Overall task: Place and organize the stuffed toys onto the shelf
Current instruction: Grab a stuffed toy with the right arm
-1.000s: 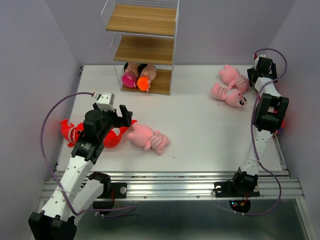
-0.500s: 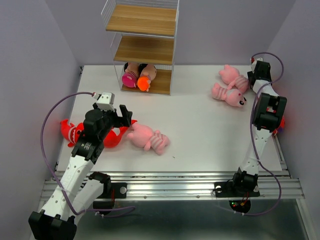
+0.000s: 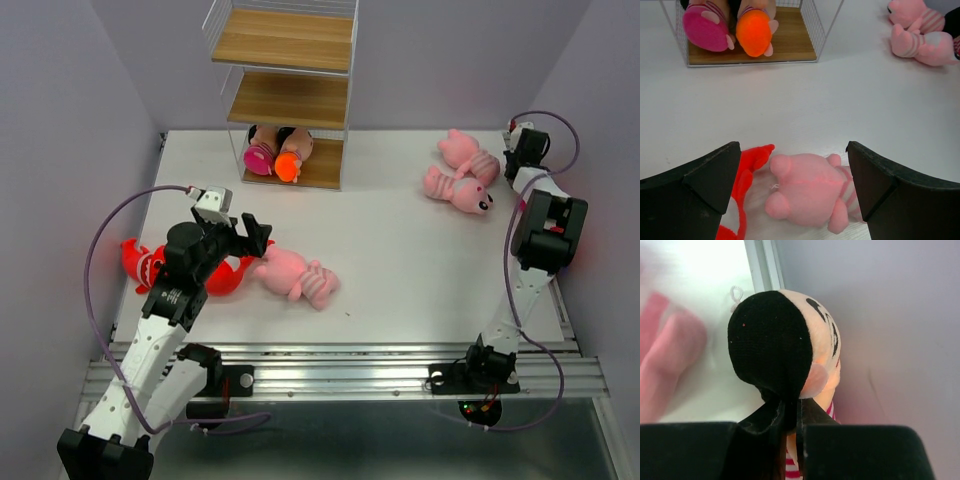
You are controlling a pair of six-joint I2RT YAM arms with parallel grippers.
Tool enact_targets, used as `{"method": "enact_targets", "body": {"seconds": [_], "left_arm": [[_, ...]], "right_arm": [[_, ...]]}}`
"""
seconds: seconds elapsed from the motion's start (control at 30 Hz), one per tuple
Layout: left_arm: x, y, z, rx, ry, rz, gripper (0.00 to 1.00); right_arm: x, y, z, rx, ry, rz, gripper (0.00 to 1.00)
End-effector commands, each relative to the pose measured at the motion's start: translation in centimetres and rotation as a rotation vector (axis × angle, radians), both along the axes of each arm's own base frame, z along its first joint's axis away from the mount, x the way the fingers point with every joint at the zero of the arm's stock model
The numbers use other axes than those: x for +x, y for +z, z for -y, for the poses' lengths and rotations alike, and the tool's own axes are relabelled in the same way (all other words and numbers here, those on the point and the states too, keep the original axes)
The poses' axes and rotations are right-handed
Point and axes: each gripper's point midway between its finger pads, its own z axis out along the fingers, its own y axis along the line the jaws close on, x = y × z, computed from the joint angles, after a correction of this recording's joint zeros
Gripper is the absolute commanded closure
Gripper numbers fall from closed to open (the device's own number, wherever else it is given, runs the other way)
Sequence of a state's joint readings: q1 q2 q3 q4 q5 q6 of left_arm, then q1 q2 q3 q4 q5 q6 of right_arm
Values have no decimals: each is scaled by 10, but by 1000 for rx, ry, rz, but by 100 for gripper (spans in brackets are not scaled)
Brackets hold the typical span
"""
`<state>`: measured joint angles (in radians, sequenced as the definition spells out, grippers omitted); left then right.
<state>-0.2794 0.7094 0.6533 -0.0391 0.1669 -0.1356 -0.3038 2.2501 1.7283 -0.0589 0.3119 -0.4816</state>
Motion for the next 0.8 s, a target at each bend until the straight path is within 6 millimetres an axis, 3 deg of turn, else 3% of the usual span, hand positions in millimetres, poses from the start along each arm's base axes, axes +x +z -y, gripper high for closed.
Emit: {"method": "enact_targets", "body": {"seconds": [0.0,0.03,0.17,0.3,0.37,0.5,0.6,0.63,0.67,0.7,0.73,0.77], "left_arm": [[-13,37,25,-75,-162,153,1],[-18,39,32,-99,-199,154,1],[-25,48,45,-192,-259,172,1],[-33,53,62,-260,-283,159,1],[-44,56,81,-295,-311,155,1],[-60,65,124,-359,-361,141,1],[-68,58,165,-338,-376,93,1],[-65,69,172,-338,-350,112,1],[-68,70,184,-326,-357,109,1],[-76,57,209,-288,-393,77,1],[-77,56,221,-272,-396,75,1],[-73,70,229,-272,-376,102,1]], "right_arm": [[-10,91,-21,67,42,216,99],[-21,110,-29,86,47,256,99],[-44,133,-62,217,116,289,99],[-85,158,-126,474,244,289,99],[-100,166,-148,572,277,290,99],[-141,180,-216,902,359,283,99],[-161,169,-246,1052,379,247,99],[-169,175,-257,1096,384,254,99],[-175,165,-268,1139,373,233,99],[-175,162,-264,1144,314,245,99],[-178,161,-269,1165,300,240,99],[-180,159,-271,1205,261,241,99]]}}
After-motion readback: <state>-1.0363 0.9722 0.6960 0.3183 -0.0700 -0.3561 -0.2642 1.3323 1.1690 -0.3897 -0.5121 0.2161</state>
